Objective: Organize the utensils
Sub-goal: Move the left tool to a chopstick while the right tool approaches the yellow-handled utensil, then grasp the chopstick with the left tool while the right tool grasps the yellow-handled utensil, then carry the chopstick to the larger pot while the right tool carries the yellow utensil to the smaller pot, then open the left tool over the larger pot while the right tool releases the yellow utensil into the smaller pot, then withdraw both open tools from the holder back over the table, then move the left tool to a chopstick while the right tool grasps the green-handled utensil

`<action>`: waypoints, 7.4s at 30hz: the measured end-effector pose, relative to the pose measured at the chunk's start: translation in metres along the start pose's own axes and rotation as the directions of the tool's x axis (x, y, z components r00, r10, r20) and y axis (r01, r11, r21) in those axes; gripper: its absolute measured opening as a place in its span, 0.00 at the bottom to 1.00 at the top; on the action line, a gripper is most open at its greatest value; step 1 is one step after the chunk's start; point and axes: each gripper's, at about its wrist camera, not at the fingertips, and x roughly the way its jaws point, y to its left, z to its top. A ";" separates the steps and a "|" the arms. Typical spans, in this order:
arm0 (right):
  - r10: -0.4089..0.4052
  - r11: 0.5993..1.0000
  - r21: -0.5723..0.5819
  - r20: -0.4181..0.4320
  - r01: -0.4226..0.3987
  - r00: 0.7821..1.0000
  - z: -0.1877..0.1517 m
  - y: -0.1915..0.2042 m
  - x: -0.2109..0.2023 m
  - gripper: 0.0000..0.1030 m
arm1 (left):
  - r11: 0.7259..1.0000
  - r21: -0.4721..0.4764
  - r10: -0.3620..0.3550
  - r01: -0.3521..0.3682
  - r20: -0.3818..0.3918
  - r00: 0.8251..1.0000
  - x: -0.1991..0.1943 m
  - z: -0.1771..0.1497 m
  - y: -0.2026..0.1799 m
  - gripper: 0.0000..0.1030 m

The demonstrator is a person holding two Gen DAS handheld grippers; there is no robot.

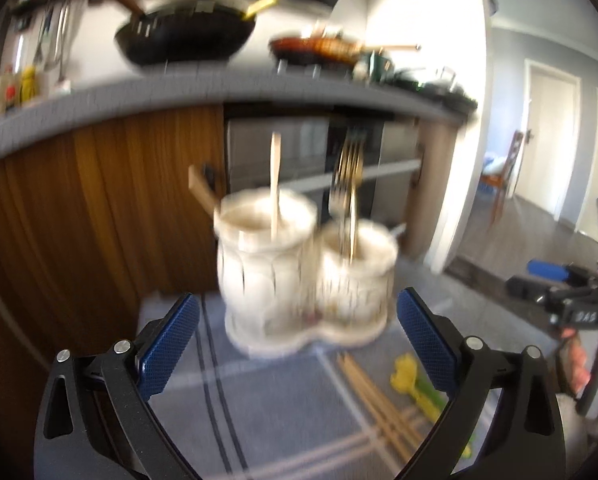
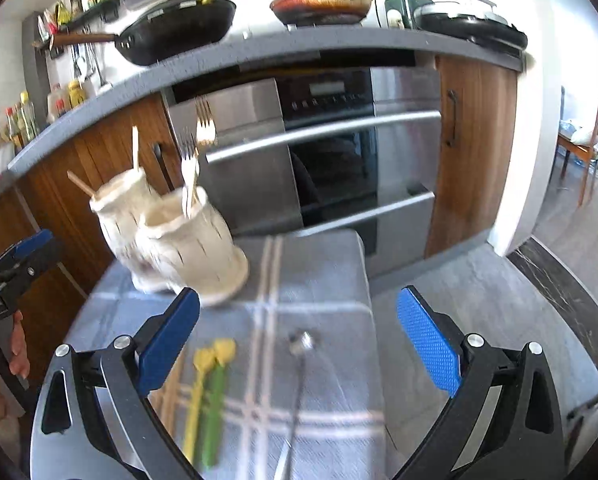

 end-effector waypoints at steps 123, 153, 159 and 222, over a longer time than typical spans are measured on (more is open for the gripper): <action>0.337 0.938 -0.025 0.307 -0.347 0.890 0.081 0.093 0.097 0.10 | 0.999 -0.032 -0.016 0.031 0.386 0.923 0.053 0.105 0.022 0.06; 0.232 0.966 -0.132 0.064 -0.222 0.971 0.053 0.100 0.104 0.10 | 0.996 0.082 0.007 -0.023 0.187 0.982 0.047 0.061 0.010 0.06; 0.229 0.967 -0.125 0.052 -0.221 0.972 0.055 0.099 0.101 0.10 | 0.997 0.068 0.007 -0.019 0.178 0.984 0.047 0.063 0.011 0.09; -0.031 0.987 -0.161 -0.112 0.013 0.993 -0.039 0.006 0.007 0.95 | 0.997 0.081 0.041 -0.012 -0.373 0.927 0.060 -0.085 -0.068 0.57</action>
